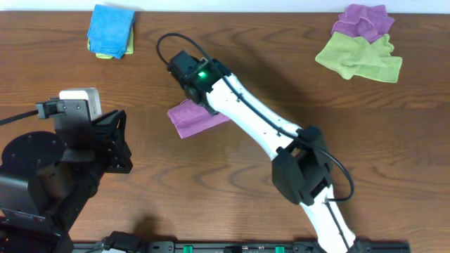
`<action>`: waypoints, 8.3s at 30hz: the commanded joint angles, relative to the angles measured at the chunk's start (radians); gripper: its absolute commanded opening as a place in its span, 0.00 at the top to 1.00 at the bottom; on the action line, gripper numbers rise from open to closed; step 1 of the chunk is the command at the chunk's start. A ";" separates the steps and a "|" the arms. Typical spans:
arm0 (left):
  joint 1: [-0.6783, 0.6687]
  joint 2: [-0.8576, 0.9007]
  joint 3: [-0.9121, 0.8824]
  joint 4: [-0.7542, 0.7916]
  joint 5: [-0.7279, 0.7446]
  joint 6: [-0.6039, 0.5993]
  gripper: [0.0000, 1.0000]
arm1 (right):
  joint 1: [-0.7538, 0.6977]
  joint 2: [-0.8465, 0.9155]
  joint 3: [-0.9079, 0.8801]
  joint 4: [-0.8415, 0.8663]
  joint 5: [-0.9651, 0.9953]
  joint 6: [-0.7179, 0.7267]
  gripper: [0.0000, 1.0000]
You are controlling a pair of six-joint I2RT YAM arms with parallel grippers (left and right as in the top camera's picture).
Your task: Fold the cloth
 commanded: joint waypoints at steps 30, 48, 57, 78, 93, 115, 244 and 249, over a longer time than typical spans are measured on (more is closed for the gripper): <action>0.003 0.000 0.020 0.029 0.053 0.005 0.89 | 0.045 0.013 0.022 0.092 -0.482 -0.058 0.99; 0.003 -0.001 0.031 0.087 0.166 0.005 0.82 | 0.094 0.106 0.021 0.152 -0.488 -0.058 0.99; 0.003 -0.001 0.031 0.083 0.185 0.005 0.81 | 0.101 0.108 0.021 0.184 -0.499 -0.053 0.99; 0.003 -0.001 0.031 0.068 0.188 0.005 0.80 | 0.107 0.108 0.021 0.276 -0.876 0.006 0.31; 0.003 -0.001 0.053 0.072 0.183 0.050 0.79 | -0.021 0.038 0.023 0.229 -0.827 -0.058 0.44; 0.003 0.002 -0.240 -0.074 -0.051 -0.097 0.71 | -0.195 -0.135 0.023 -0.024 -0.611 -0.152 0.37; 0.001 0.664 -0.865 1.164 0.356 -0.348 0.20 | -0.483 -0.110 0.027 -0.111 -0.789 -0.142 0.62; 0.001 0.739 -0.865 1.246 0.425 -0.358 0.20 | -0.488 -0.106 0.016 -0.102 -0.830 -0.187 0.54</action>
